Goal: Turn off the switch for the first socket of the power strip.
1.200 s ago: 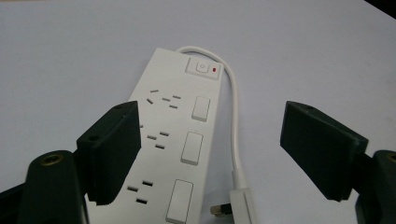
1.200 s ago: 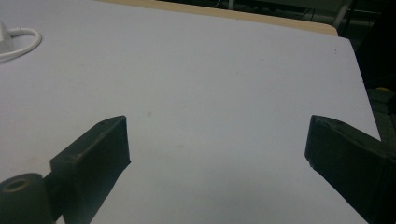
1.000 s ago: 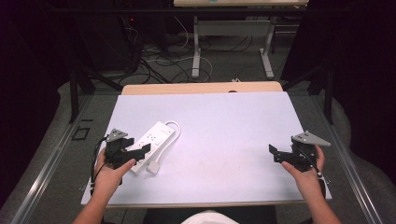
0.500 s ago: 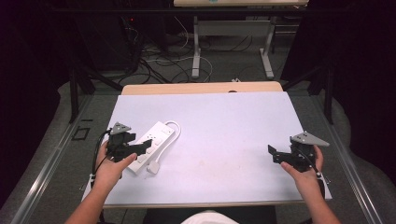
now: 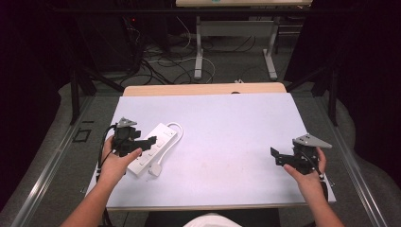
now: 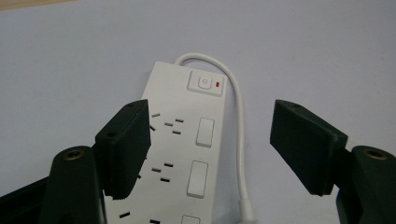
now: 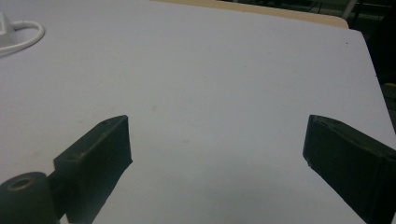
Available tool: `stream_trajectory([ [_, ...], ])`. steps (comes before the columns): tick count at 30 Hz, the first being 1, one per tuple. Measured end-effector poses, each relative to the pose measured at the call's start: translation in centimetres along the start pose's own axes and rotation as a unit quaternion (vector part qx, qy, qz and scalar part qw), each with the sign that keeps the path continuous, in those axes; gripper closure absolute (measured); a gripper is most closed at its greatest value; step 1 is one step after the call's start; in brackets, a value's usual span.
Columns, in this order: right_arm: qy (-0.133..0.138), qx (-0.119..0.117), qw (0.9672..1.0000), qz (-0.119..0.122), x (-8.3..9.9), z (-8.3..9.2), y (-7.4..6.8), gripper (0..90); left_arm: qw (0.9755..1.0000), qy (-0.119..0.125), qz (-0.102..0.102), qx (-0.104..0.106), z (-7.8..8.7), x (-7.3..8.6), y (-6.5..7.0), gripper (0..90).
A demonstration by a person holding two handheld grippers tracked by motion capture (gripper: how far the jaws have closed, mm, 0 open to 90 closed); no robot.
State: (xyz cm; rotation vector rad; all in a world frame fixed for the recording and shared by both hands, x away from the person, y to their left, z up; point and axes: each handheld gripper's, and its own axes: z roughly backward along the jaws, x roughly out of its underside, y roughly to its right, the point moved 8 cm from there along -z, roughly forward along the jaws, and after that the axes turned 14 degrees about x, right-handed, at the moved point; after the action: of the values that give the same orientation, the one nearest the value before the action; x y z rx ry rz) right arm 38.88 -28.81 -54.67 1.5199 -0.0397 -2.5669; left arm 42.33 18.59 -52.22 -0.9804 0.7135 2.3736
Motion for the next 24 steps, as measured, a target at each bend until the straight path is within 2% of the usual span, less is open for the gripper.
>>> stream_trajectory([
  [1, 0.001, -0.001, 1.0000, -0.001, 0.0, 0.0, 0.0, 7.3, 1.0000, 0.000, 0.007, -0.002, -0.1, -0.1, 0.0, 30.5],
  [5, -0.003, -0.003, 1.0000, -0.001, 0.1, 0.0, -0.1, 7.5, 0.9999, -0.010, 0.011, -0.007, -0.3, -0.3, -0.2, 32.1],
  [8, -0.001, -0.002, 1.0000, -0.002, 0.1, -0.1, -0.1, 7.5, 0.9996, -0.012, 0.022, -0.013, -0.6, -0.4, -0.4, 33.0],
  [15, -0.005, -0.005, 1.0000, 0.000, 0.2, -0.2, -0.1, 7.6, 0.9994, -0.017, 0.028, -0.015, -1.2, -0.7, -1.0, 34.9],
  [24, -0.007, -0.005, 1.0000, -0.002, 0.3, -0.3, -0.2, 7.6, 0.9985, -0.013, 0.052, -0.011, -1.9, -1.0, -1.2, 39.4],
])
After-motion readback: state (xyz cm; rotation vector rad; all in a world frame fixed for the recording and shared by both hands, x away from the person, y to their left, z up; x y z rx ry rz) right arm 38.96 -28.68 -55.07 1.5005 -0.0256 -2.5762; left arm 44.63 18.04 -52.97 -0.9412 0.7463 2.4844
